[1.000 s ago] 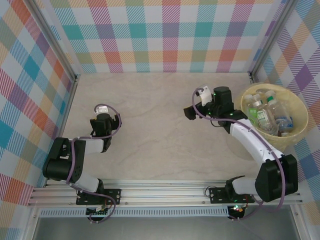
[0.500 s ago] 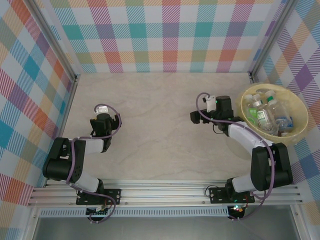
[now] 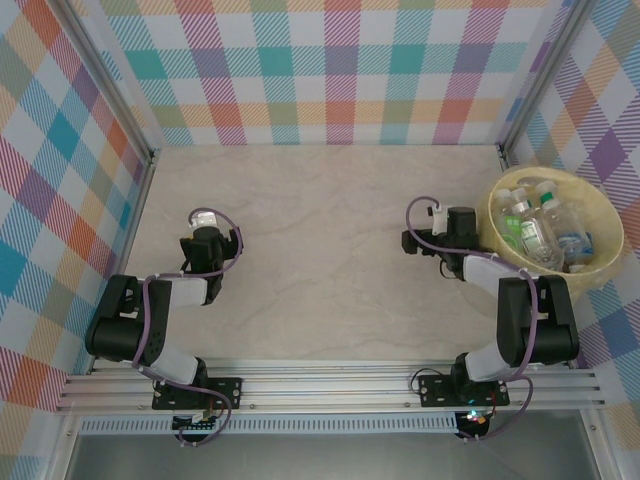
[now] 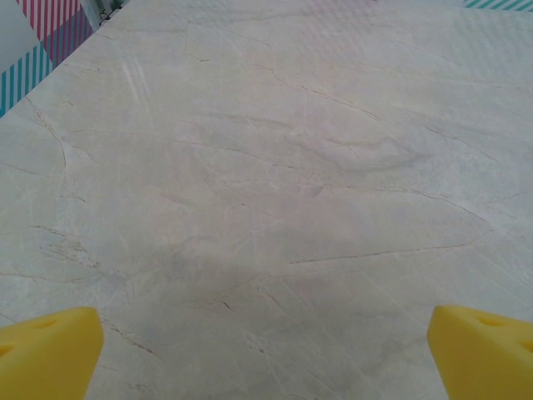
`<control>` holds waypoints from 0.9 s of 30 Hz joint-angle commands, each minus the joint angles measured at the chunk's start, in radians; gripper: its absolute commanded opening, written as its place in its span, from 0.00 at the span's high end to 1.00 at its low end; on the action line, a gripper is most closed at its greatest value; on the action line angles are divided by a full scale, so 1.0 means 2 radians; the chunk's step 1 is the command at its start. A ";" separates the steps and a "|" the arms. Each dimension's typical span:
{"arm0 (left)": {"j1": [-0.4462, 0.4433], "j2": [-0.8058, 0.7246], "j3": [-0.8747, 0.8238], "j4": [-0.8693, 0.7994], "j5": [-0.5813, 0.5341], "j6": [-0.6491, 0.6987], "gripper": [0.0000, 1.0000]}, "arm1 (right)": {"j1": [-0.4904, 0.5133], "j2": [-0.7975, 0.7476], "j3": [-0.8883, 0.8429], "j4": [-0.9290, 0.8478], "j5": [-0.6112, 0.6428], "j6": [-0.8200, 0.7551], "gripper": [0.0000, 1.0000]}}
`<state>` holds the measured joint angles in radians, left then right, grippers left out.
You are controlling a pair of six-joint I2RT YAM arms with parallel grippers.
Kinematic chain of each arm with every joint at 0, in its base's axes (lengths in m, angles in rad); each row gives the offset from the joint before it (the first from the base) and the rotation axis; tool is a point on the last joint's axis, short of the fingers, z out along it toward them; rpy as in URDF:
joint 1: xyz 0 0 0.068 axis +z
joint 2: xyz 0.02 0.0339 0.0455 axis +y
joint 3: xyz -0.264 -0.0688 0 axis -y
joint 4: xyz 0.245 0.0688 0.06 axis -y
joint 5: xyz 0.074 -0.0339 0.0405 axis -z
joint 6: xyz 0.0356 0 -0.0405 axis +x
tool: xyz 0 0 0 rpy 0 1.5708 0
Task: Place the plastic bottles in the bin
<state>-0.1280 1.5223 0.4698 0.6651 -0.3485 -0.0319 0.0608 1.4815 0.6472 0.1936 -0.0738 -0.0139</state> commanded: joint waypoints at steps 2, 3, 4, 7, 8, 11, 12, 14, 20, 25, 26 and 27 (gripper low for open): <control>0.007 0.003 -0.001 0.015 0.006 0.007 0.00 | -0.010 -0.007 -0.039 0.122 0.008 0.001 0.00; 0.007 0.002 -0.001 0.015 0.005 0.007 0.00 | -0.010 -0.007 -0.041 0.129 0.008 -0.001 0.00; 0.007 0.003 -0.001 0.015 0.005 0.007 0.00 | -0.010 -0.007 -0.043 0.133 0.010 -0.002 0.00; 0.007 0.003 -0.001 0.015 0.005 0.007 0.00 | -0.010 -0.017 -0.072 0.191 0.018 -0.011 0.00; 0.007 0.003 -0.001 0.015 0.005 0.007 0.00 | -0.011 -0.018 -0.085 0.214 0.026 -0.007 0.00; 0.007 0.002 -0.001 0.015 0.006 0.007 0.00 | -0.020 -0.006 -0.115 0.288 0.024 0.001 0.00; 0.007 0.003 -0.001 0.015 0.006 0.007 0.00 | -0.021 0.001 -0.124 0.310 0.023 0.002 0.00; 0.007 0.003 -0.001 0.015 0.005 0.007 0.00 | -0.021 0.016 -0.134 0.341 0.017 -0.002 0.00; 0.007 0.003 -0.001 0.015 0.006 0.007 0.00 | -0.027 0.028 -0.115 0.315 0.021 0.011 0.00; 0.007 0.003 0.000 0.015 0.006 0.007 0.00 | -0.031 0.028 -0.118 0.320 0.019 0.012 0.00; 0.007 0.003 -0.001 0.015 0.005 0.007 0.00 | -0.030 0.027 -0.118 0.320 0.019 0.012 0.00; 0.007 0.003 0.000 0.015 0.005 0.007 0.00 | -0.030 0.028 -0.118 0.320 0.019 0.012 0.00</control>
<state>-0.1280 1.5227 0.4698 0.6647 -0.3485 -0.0319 0.0124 1.5330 0.3965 0.7925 -0.0509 -0.0025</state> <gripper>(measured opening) 0.999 0.996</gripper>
